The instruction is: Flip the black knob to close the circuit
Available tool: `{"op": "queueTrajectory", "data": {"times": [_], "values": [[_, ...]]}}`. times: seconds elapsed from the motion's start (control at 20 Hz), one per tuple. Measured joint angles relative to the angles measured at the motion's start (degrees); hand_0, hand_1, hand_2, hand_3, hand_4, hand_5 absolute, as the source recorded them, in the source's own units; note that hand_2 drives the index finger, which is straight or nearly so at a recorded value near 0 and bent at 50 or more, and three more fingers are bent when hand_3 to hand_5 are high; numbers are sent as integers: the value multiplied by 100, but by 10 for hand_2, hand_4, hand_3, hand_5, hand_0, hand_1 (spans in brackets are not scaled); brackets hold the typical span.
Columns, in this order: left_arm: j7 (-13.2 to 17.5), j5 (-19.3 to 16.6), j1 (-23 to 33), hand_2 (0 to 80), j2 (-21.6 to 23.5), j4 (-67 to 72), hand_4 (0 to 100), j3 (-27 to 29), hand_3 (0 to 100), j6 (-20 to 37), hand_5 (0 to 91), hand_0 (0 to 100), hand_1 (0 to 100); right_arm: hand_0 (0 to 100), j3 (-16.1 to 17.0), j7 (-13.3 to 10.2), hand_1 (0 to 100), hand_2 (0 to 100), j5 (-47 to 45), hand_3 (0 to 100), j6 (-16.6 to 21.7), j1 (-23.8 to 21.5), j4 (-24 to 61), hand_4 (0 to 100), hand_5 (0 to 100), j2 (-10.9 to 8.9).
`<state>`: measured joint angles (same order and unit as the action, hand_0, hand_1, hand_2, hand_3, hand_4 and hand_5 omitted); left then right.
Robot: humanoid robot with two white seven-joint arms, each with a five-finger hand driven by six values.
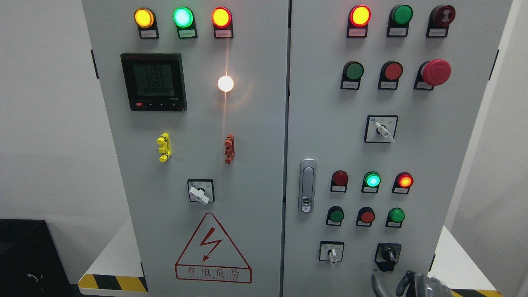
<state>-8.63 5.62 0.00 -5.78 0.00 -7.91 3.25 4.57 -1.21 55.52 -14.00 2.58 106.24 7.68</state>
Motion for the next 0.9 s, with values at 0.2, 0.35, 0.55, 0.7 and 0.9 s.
{"op": "queueTrajectory", "data": {"times": [0.2, 0.35, 0.55, 0.7, 0.9], "values": [[0, 0, 0, 0, 0, 0, 0, 0, 0, 0, 0, 120, 556, 0, -143, -263, 112, 461, -885, 736, 141, -130, 166, 683, 572, -2], [0, 0, 0, 0, 0, 0, 0, 0, 0, 0, 0, 120, 556, 0, -218, -374, 114, 397, -1543, 660, 218, -292, 302, 636, 498, -5], [0, 0, 0, 0, 0, 0, 0, 0, 0, 0, 0, 120, 556, 0, -290, -413, 117, 353, -2645, 577, 240, -507, 496, 565, 417, -11], [0, 0, 0, 0, 0, 0, 0, 0, 0, 0, 0, 120, 556, 0, -332, -420, 122, 306, -3372, 527, 282, -654, 637, 508, 380, -17], [0, 0, 0, 0, 0, 0, 0, 0, 0, 0, 0, 120, 556, 0, -368, -429, 128, 241, -4284, 454, 506, -803, 779, 426, 310, -23]]}}
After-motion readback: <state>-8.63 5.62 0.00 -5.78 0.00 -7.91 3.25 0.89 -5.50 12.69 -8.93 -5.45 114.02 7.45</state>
